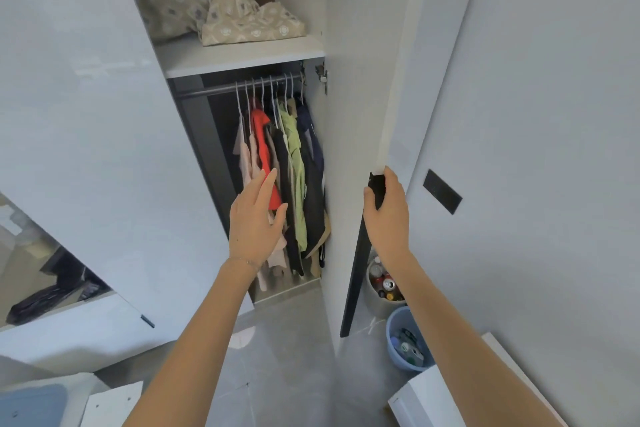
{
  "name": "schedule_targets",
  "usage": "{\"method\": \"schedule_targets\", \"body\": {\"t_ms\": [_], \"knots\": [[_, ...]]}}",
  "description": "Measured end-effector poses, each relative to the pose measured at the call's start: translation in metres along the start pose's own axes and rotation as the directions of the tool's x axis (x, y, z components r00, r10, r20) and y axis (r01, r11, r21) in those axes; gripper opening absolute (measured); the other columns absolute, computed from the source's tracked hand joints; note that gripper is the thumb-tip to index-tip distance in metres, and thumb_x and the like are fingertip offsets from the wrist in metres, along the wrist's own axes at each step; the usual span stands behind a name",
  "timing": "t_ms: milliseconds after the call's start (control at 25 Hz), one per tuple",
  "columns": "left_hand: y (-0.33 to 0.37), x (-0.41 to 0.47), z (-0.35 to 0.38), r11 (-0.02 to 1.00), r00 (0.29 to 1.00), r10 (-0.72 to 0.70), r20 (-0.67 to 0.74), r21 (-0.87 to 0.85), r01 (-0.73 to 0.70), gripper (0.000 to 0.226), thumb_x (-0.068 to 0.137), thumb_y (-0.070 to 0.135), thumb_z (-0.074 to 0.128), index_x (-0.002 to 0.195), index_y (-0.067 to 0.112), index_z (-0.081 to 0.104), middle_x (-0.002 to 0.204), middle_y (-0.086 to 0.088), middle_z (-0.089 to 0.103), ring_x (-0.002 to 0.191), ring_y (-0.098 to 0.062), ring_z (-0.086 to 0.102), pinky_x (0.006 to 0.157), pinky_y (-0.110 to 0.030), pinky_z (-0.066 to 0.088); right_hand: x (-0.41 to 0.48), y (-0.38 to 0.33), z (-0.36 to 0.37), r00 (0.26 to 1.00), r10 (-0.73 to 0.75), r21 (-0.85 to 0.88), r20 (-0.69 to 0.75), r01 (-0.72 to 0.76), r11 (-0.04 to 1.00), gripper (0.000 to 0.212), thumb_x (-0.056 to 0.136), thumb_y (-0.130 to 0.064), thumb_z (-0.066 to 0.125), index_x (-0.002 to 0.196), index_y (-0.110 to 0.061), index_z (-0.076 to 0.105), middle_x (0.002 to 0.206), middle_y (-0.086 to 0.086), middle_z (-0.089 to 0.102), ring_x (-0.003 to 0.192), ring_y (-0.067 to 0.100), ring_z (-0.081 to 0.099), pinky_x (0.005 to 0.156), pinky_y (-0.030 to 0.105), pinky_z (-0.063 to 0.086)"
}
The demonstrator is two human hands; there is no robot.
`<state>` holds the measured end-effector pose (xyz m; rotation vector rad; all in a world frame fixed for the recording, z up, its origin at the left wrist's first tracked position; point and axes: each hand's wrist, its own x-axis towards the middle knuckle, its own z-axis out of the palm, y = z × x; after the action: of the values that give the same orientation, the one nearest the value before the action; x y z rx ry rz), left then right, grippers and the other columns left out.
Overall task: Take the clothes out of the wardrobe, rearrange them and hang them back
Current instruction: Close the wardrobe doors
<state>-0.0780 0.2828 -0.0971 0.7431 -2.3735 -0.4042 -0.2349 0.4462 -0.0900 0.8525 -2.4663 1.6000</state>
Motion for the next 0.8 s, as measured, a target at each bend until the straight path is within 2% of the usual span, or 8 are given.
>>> {"method": "schedule_targets", "body": {"t_ms": [80,280,360,480,600,720,800], "knots": [[-0.020,-0.001,-0.009,1.000,0.999,-0.005,-0.035,0.012,0.005,0.059,0.096,0.029,0.055,0.150,0.020,0.032,0.151,-0.002,0.040,0.138,-0.022,0.037,0.114,-0.047,0.033,-0.008,-0.013,0.017,0.997,-0.060,0.012,0.040,0.059,0.998,0.041,0.101,-0.025,0.047,0.142,-0.020,0.041,0.126,0.000,0.056,0.112,0.011,0.053,0.099,0.030,0.046],[-0.074,-0.001,-0.030,0.990,0.987,-0.135,-0.084,0.028,0.138,0.057,0.097,0.033,0.052,0.150,0.021,0.032,0.152,-0.003,0.038,0.139,-0.024,0.036,0.114,-0.047,0.031,-0.027,-0.053,0.086,0.975,-0.173,0.069,0.138,0.164,0.984,0.044,0.102,-0.029,0.045,0.146,-0.026,0.040,0.127,-0.002,0.055,0.107,0.008,0.056,0.091,0.017,0.042],[-0.100,0.005,-0.040,0.984,0.981,-0.165,-0.106,0.053,0.172,0.057,0.097,0.033,0.051,0.150,0.022,0.032,0.152,-0.005,0.038,0.140,-0.026,0.035,0.115,-0.048,0.030,-0.024,-0.071,0.122,0.946,-0.259,0.072,0.195,0.250,0.966,0.045,0.102,-0.025,0.046,0.147,-0.023,0.040,0.132,0.000,0.054,0.116,0.010,0.053,0.097,0.014,0.039],[-0.150,0.020,-0.063,0.973,0.969,-0.187,-0.165,0.106,0.206,0.056,0.097,0.032,0.052,0.149,0.018,0.034,0.153,-0.008,0.036,0.141,-0.030,0.032,0.114,-0.053,0.026,-0.003,-0.097,0.179,0.894,-0.353,0.045,0.276,0.354,0.934,0.048,0.101,-0.019,0.049,0.148,-0.017,0.038,0.157,0.004,0.030,0.144,0.017,0.028,0.119,0.029,0.024],[-0.197,0.042,-0.081,0.959,0.949,-0.211,-0.234,0.137,0.247,0.056,0.097,0.032,0.054,0.148,0.018,0.036,0.156,-0.009,0.030,0.144,-0.032,0.025,0.116,-0.055,0.021,0.018,-0.113,0.232,0.867,-0.375,-0.052,0.328,0.413,0.909,0.050,0.102,-0.022,0.047,0.150,-0.020,0.032,0.162,0.003,0.014,0.150,0.023,0.009,0.121,0.044,0.016],[-0.232,0.071,-0.086,0.955,0.952,-0.196,-0.236,0.175,0.241,0.058,0.096,0.034,0.053,0.149,0.022,0.033,0.160,-0.007,0.020,0.148,-0.030,0.014,0.118,-0.054,0.014,0.032,-0.114,0.269,0.875,-0.364,-0.169,0.318,0.431,0.887,0.051,0.104,-0.030,0.040,0.152,-0.026,0.025,0.163,-0.002,0.007,0.150,0.018,-0.001,0.122,0.046,0.009],[-0.253,0.089,-0.084,0.956,0.962,-0.159,-0.220,0.211,0.206,0.060,0.096,0.034,0.053,0.151,0.024,0.030,0.161,-0.007,0.014,0.149,-0.029,0.008,0.118,-0.053,0.012,0.040,-0.113,0.286,0.880,-0.369,-0.257,0.298,0.446,0.857,0.051,0.104,-0.033,0.037,0.153,-0.029,0.021,0.163,-0.003,0.005,0.150,0.017,-0.001,0.122,0.046,0.009]]}}
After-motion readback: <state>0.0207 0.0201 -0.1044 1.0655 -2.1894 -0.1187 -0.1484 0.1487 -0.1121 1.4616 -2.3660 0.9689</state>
